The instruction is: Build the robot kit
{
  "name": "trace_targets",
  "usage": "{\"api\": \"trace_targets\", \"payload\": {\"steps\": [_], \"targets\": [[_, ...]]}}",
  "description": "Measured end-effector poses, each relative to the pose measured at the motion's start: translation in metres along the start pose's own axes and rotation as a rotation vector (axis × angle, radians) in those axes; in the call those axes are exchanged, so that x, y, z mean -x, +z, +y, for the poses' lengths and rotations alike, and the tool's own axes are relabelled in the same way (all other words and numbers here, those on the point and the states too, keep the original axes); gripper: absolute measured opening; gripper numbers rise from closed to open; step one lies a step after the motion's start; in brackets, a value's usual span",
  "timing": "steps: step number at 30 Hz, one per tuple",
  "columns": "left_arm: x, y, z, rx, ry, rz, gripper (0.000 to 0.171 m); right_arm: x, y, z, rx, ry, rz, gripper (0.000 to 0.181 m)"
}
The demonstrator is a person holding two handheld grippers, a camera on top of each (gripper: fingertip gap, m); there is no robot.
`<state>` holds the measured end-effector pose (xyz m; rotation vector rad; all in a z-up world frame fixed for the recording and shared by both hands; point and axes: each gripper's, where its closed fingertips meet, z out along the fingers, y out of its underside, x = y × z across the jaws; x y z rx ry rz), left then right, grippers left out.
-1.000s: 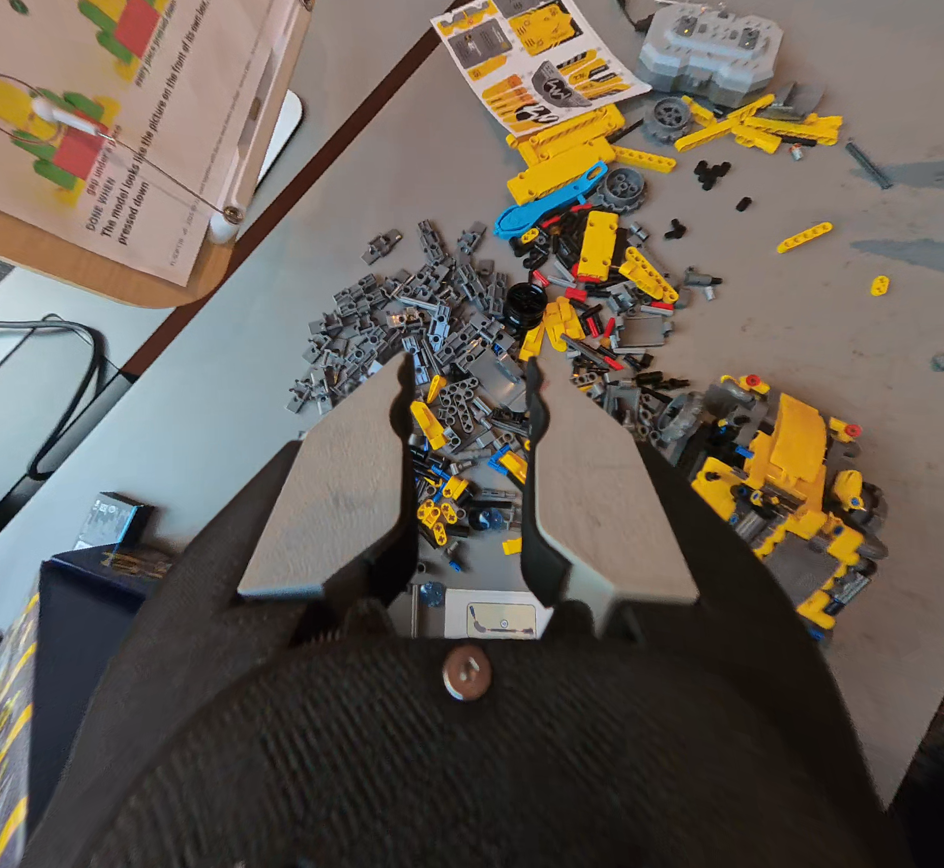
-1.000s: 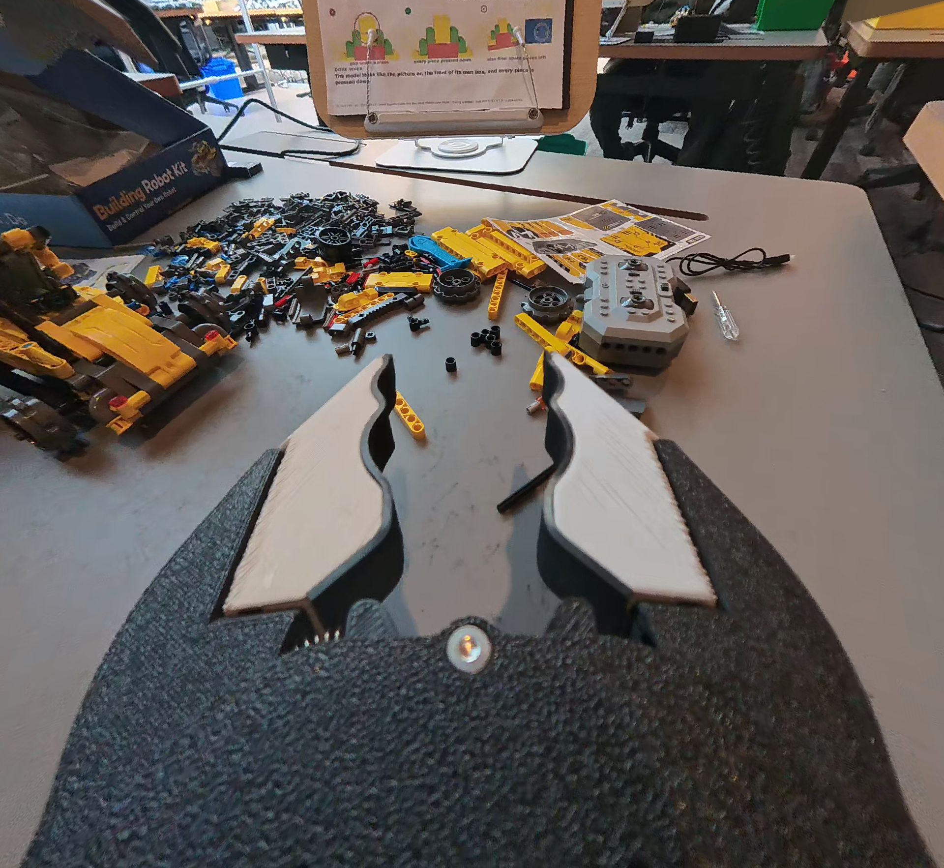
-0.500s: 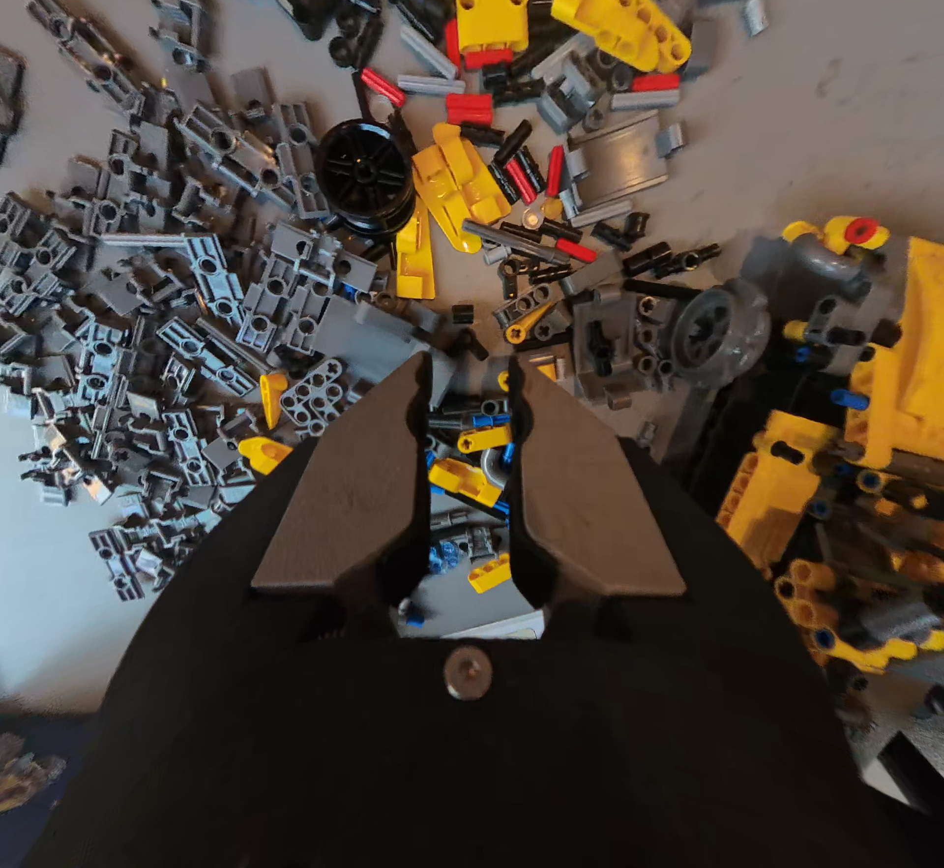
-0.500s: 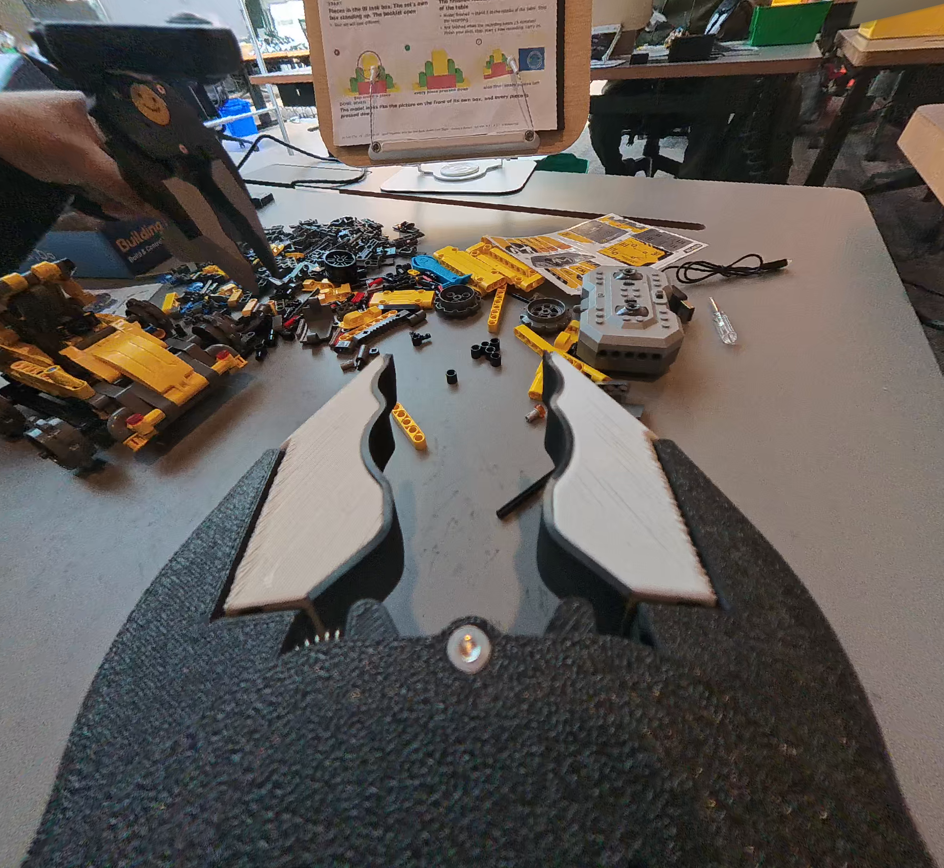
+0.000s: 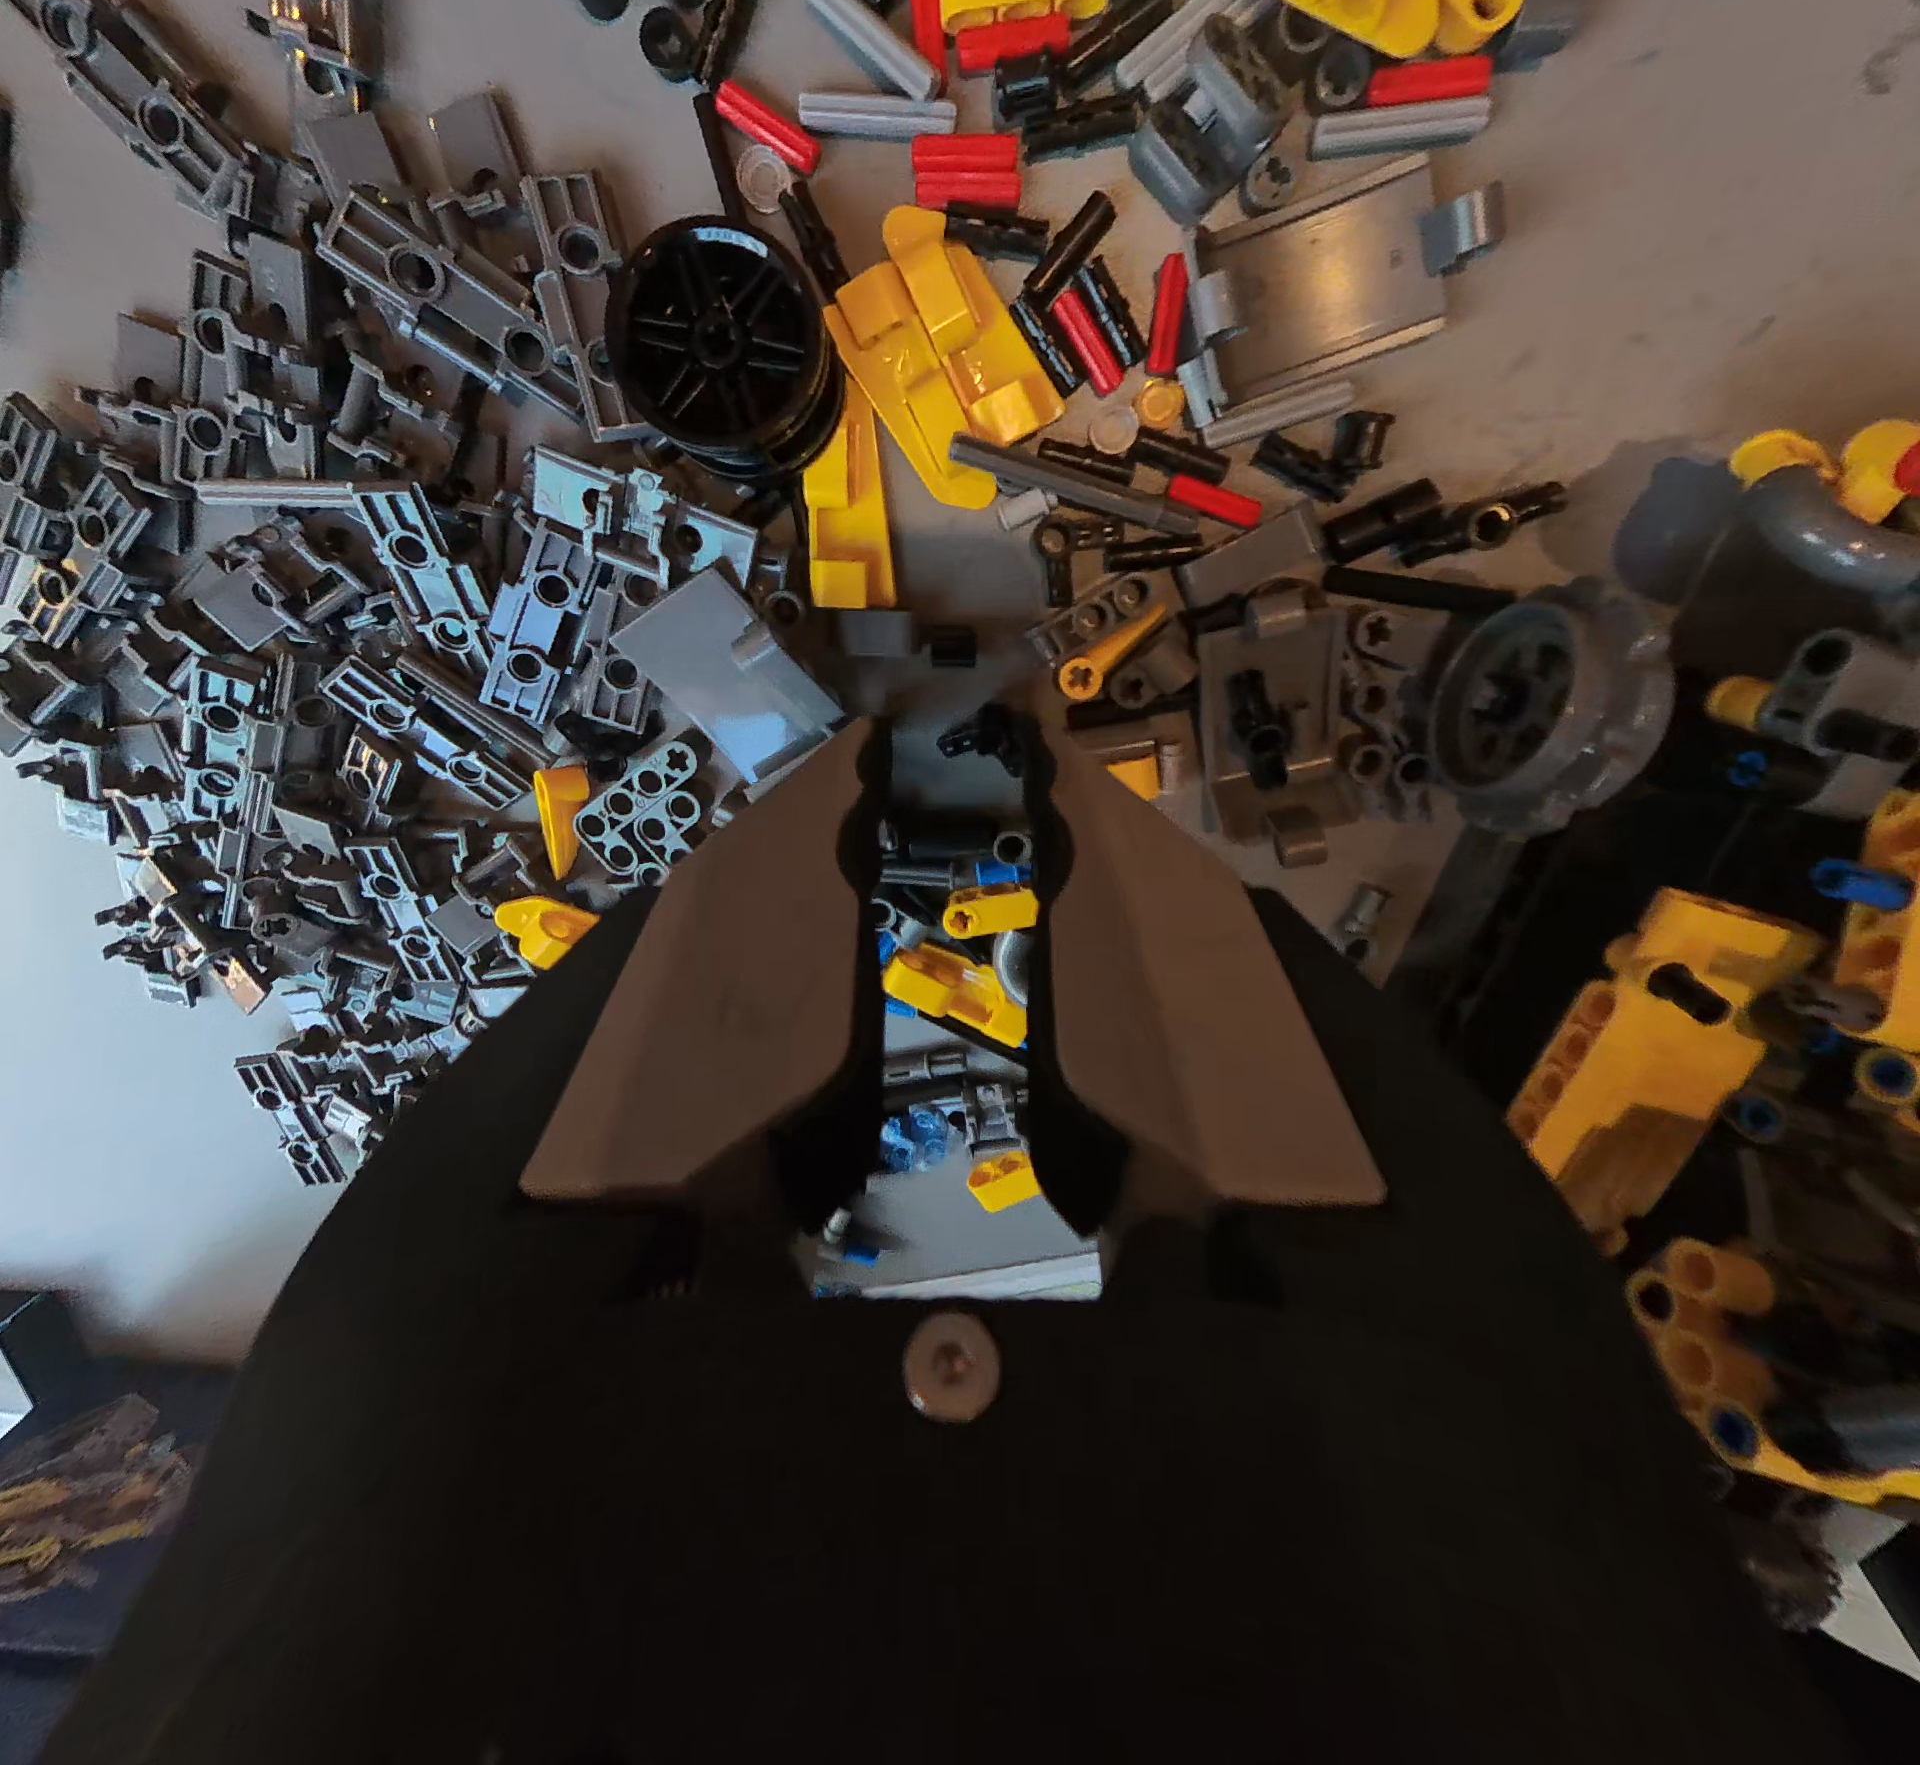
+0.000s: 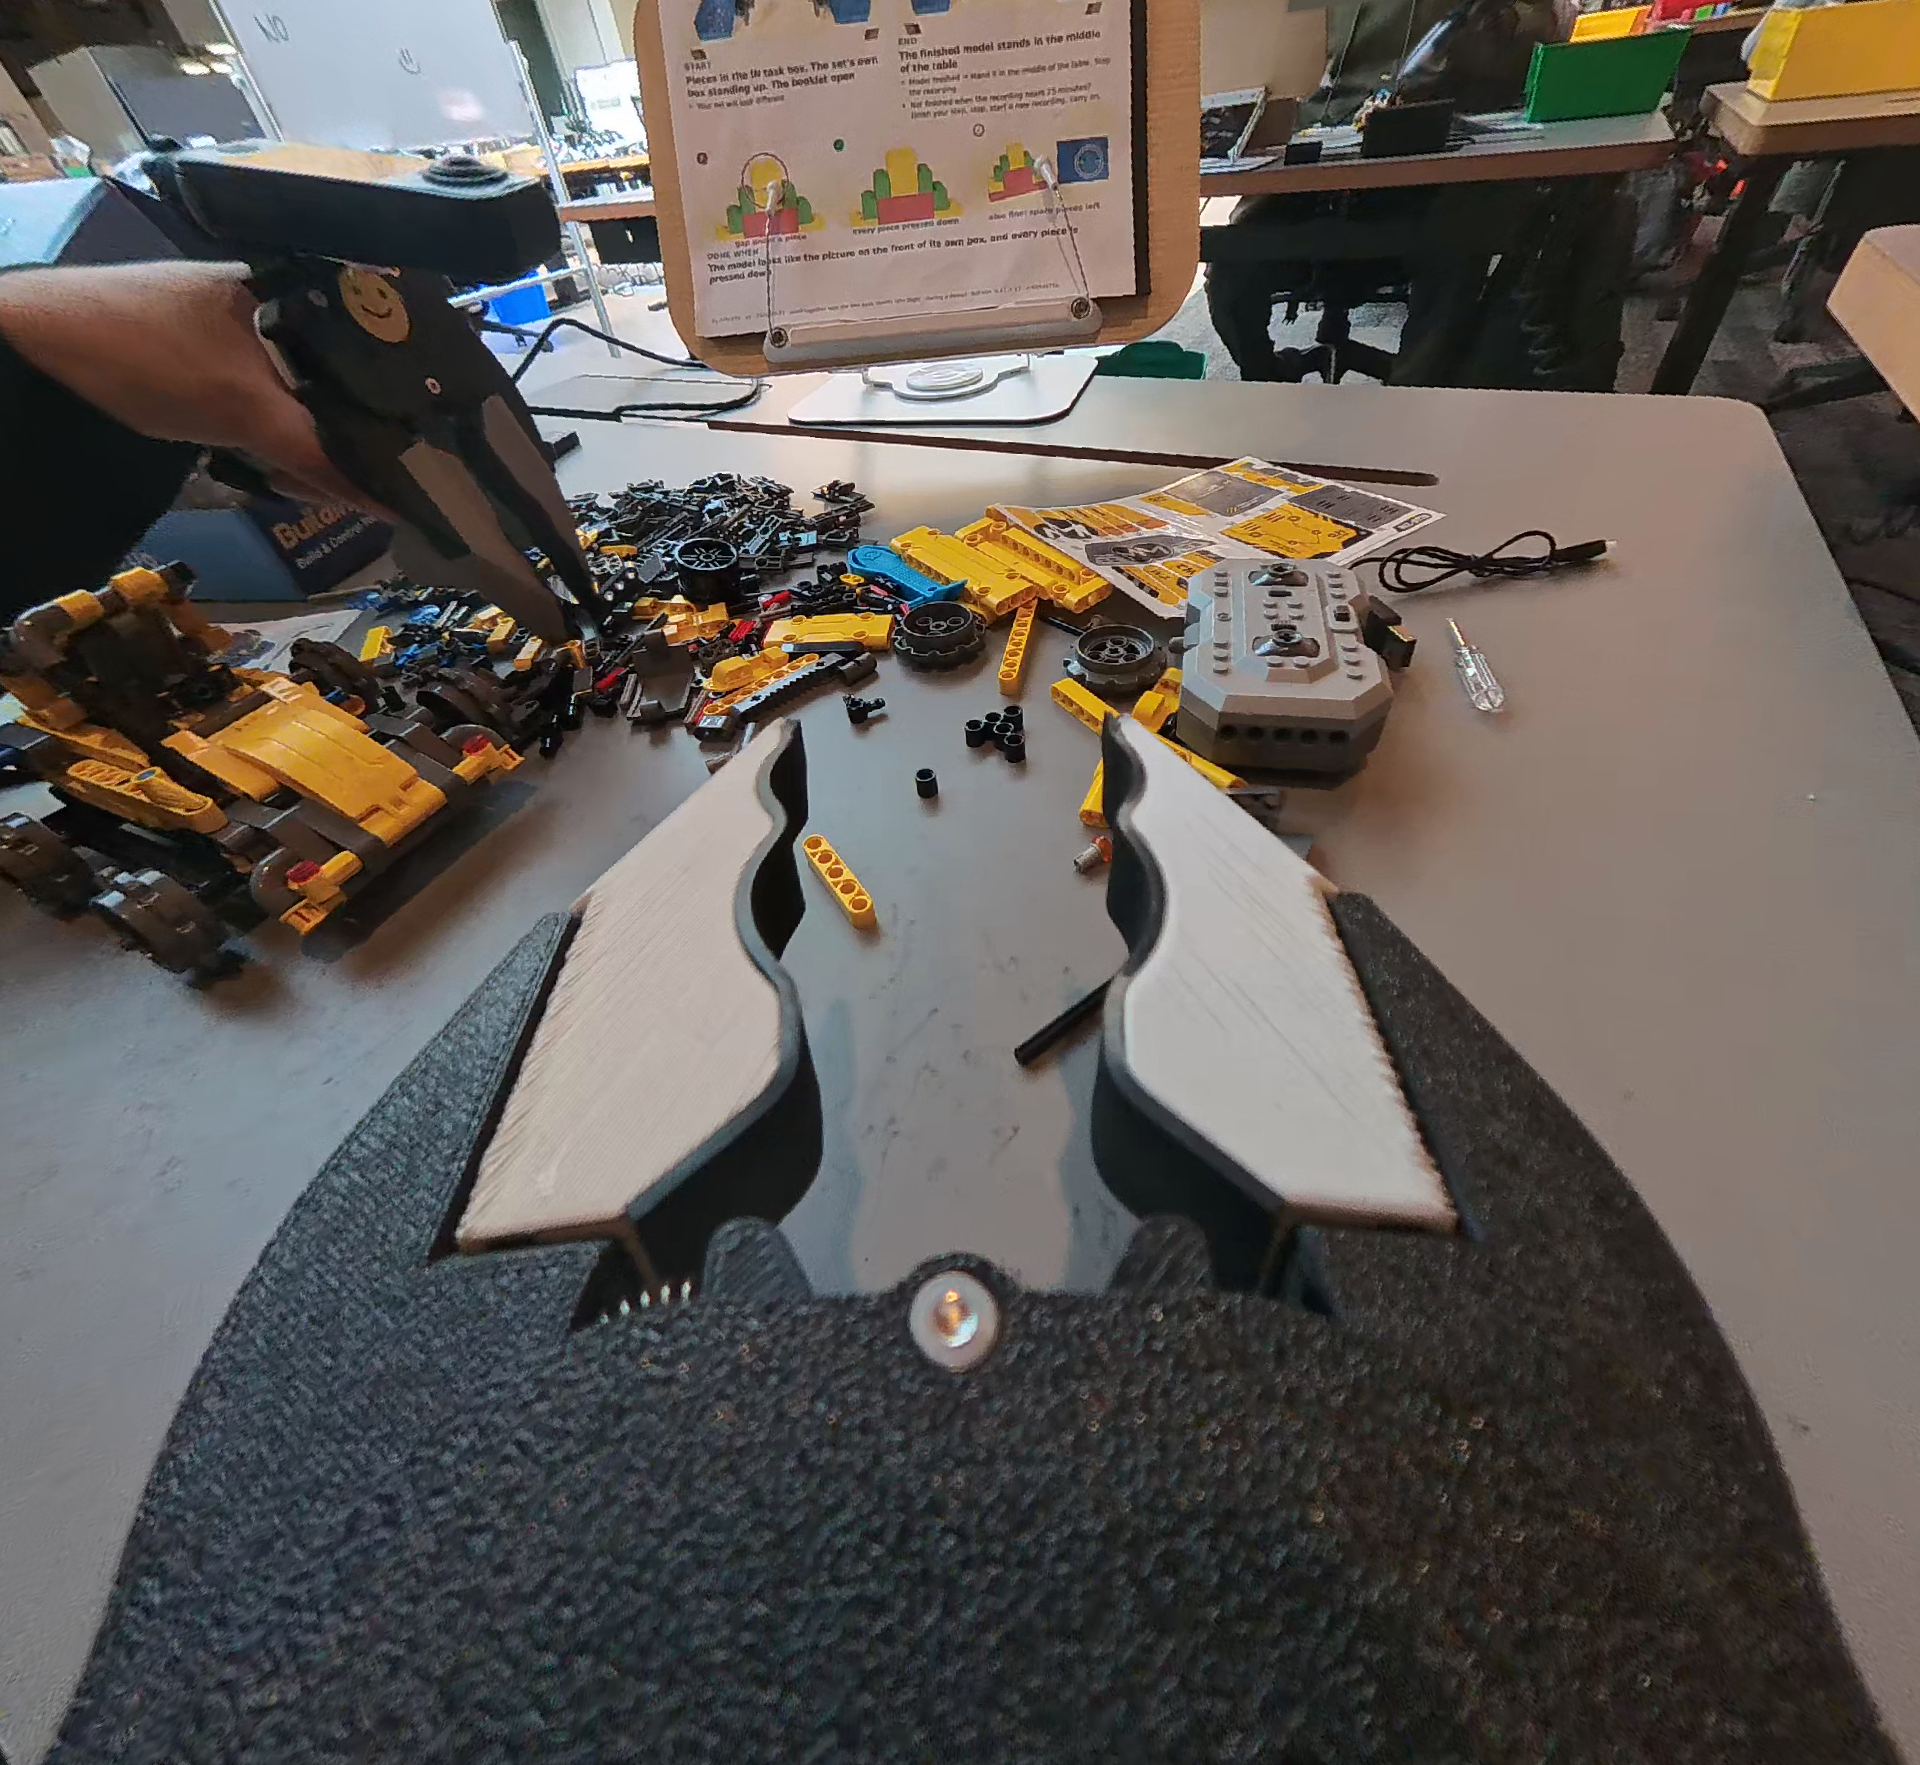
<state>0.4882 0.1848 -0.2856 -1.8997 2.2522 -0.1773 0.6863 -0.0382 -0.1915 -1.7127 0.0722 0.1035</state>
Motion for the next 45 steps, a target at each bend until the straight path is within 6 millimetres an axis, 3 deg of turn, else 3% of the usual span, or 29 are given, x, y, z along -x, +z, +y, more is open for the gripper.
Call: {"api": "trace_targets", "payload": {"steps": [7,15,26,31,35,38,41,43,45], "targets": [[-0.004,0.001,-0.001,-0.007,0.001,0.033,0.005,-0.001,-0.001,-0.001,-0.008,0.010,0.000,0.056],[-0.004,-0.004,0.002,-0.003,-0.012,0.029,0.015,-0.001,-0.001,-0.002,-0.012,0.013,0.002,0.056],[-0.001,-0.001,0.008,0.022,-0.008,0.026,0.011,-0.002,-0.001,-0.001,-0.012,0.016,0.003,0.056],[-0.003,-0.014,-0.002,-0.038,0.000,0.021,0.011,-0.002,-0.001,-0.001,-0.011,0.016,0.003,0.056],[-0.007,-0.042,-0.020,-0.145,0.023,-0.016,0.010,-0.001,-0.001,-0.001,-0.010,0.011,0.003,0.056],[-0.033,-0.077,-0.055,-0.313,0.092,-0.015,0.011,0.000,-0.001,-0.002,-0.014,0.005,-0.004,0.056],[-0.086,-0.098,-0.091,-0.413,0.207,0.010,0.011,0.003,-0.001,-0.003,-0.022,-0.001,-0.015,0.055],[-0.137,-0.100,-0.109,-0.453,0.301,0.091,0.011,0.003,-0.001,-0.004,-0.028,0.000,-0.019,0.055],[-0.176,-0.087,-0.120,-0.412,0.378,0.143,0.011,0.004,-0.002,-0.005,-0.035,0.003,-0.028,0.055]]}}
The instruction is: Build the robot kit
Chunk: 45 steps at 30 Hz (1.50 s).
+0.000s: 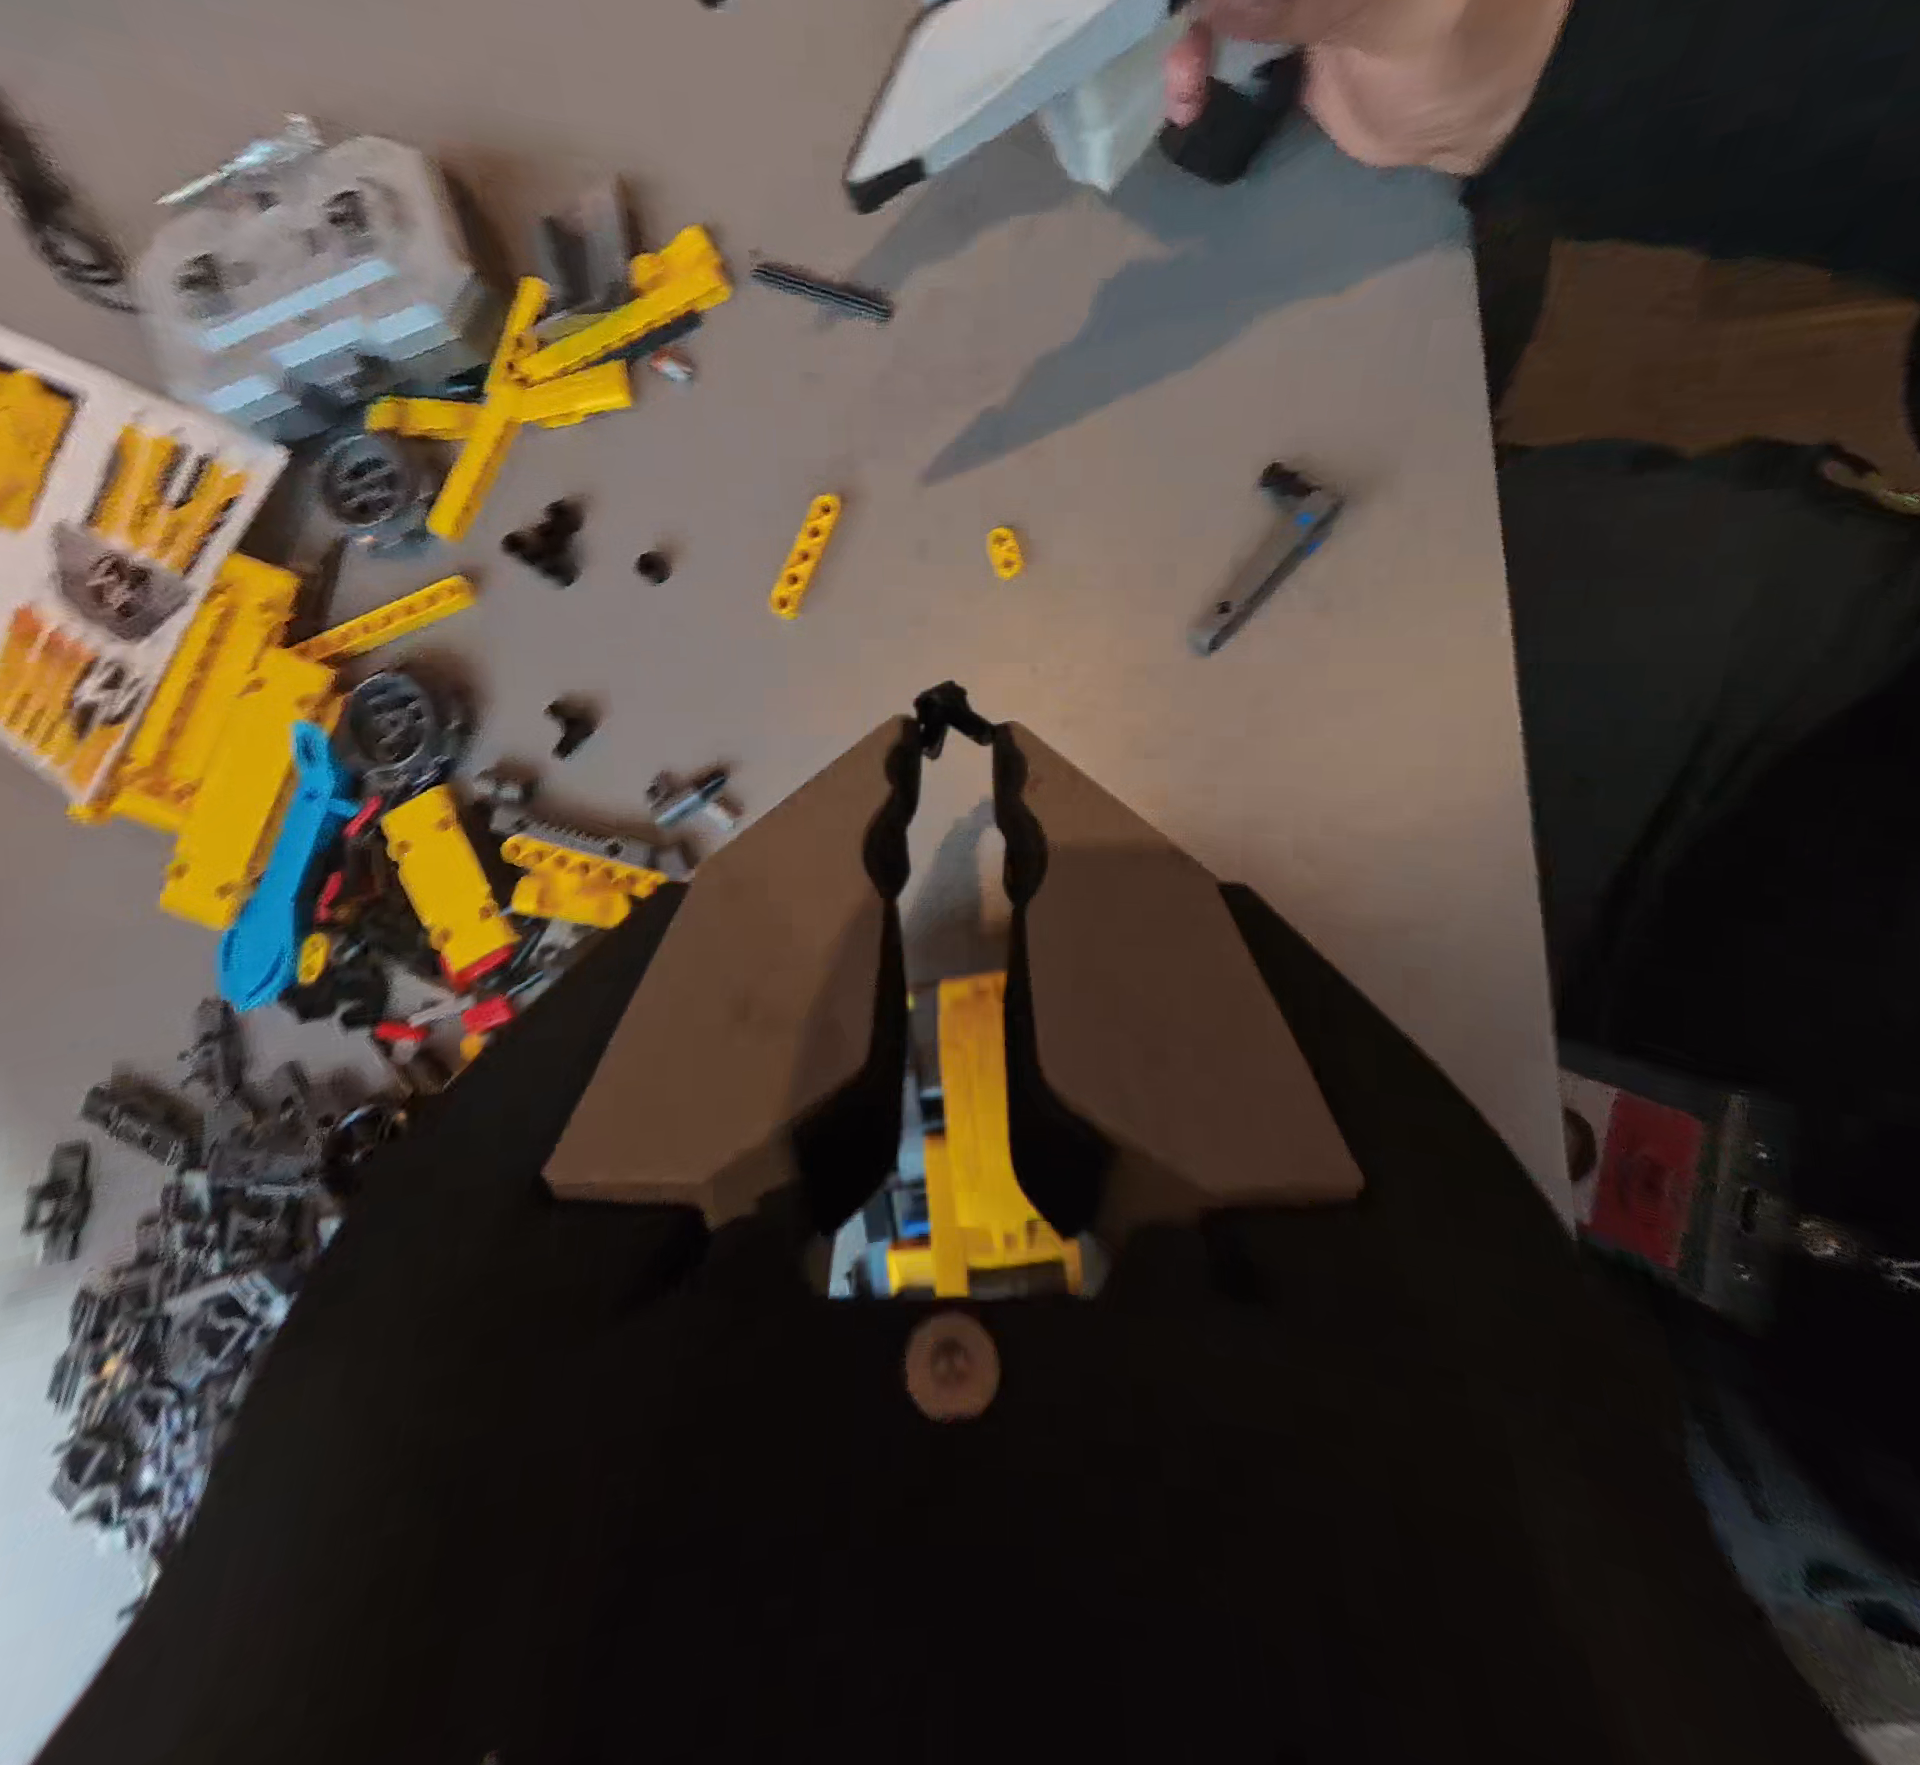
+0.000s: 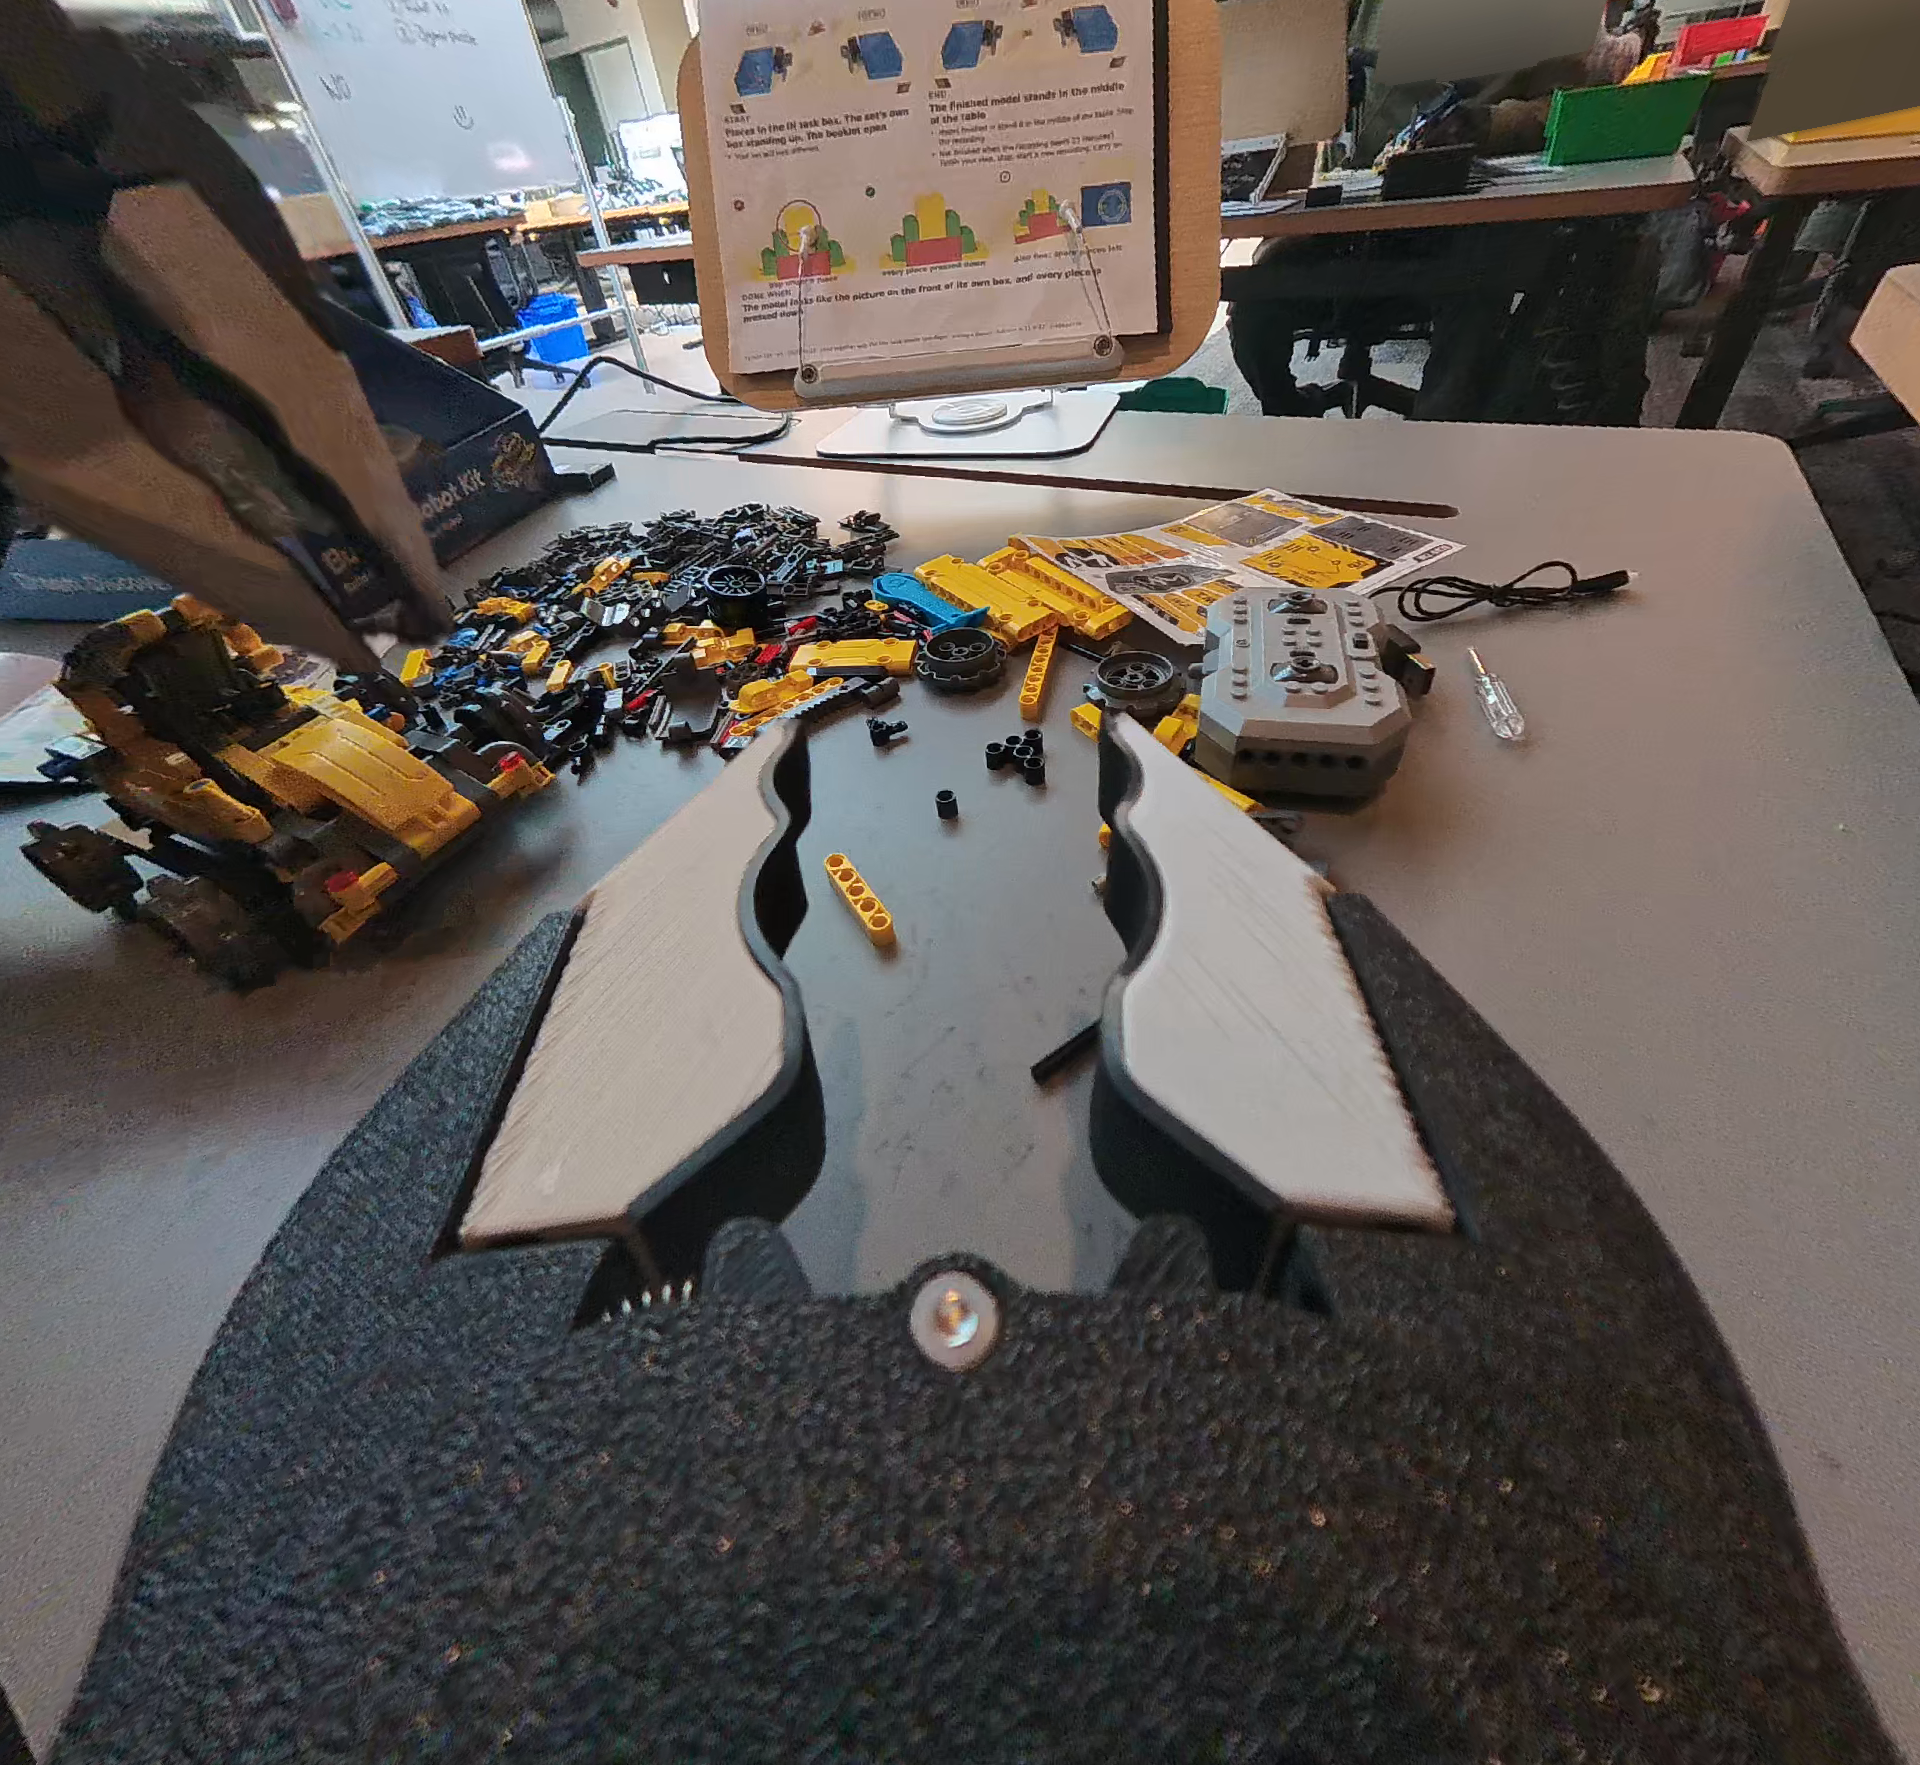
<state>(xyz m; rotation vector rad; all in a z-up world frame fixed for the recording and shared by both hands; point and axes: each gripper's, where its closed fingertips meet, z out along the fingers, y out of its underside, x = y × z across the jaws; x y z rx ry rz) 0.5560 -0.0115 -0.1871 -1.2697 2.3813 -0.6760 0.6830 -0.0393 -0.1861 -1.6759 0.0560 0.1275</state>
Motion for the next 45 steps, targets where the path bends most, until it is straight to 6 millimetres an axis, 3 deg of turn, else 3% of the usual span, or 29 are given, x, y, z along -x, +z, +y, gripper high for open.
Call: {"api": "trace_targets", "payload": {"steps": [4,6,10,14,17,20,29,32,35,40,45], "targets": [[-0.022,0.057,0.005,0.218,0.022,0.077,0.011,0.002,-0.001,-0.002,-0.016,0.007,-0.020,0.055],[-0.020,0.078,0.014,0.309,0.022,0.066,0.011,0.003,-0.003,-0.004,-0.031,0.007,-0.021,0.054],[-0.025,0.099,0.014,0.319,0.042,0.073,0.011,0.002,-0.006,-0.008,-0.062,0.012,-0.022,0.053],[-0.023,0.109,0.014,0.314,0.061,0.037,0.019,0.002,-0.007,-0.010,-0.071,0.016,-0.026,0.052],[-0.021,0.100,0.013,0.305,0.029,0.027,0.026,0.002,-0.007,-0.010,-0.075,0.017,-0.022,0.051],[-0.017,0.078,0.013,0.272,0.011,-0.023,0.031,0.001,-0.008,-0.011,-0.083,0.021,-0.021,0.051],[-0.006,-0.033,-0.017,-0.030,-0.056,-0.204,0.042,0.004,-0.006,-0.009,-0.067,0.015,-0.041,0.051],[0.000,-0.057,-0.020,-0.093,-0.043,-0.243,0.051,0.005,-0.001,-0.004,-0.030,0.002,-0.039,0.052],[0.003,-0.060,-0.010,-0.096,0.003,-0.197,0.068,0.002,0.002,0.000,-0.003,-0.002,-0.015,0.052],[0.027,-0.053,0.013,0.000,-0.005,-0.205,0.068,-0.004,0.004,0.003,0.021,0.003,0.026,0.054],[0.031,-0.059,0.018,-0.004,0.001,-0.221,0.063,-0.006,0.006,0.006,0.045,0.010,0.037,0.055]]}}
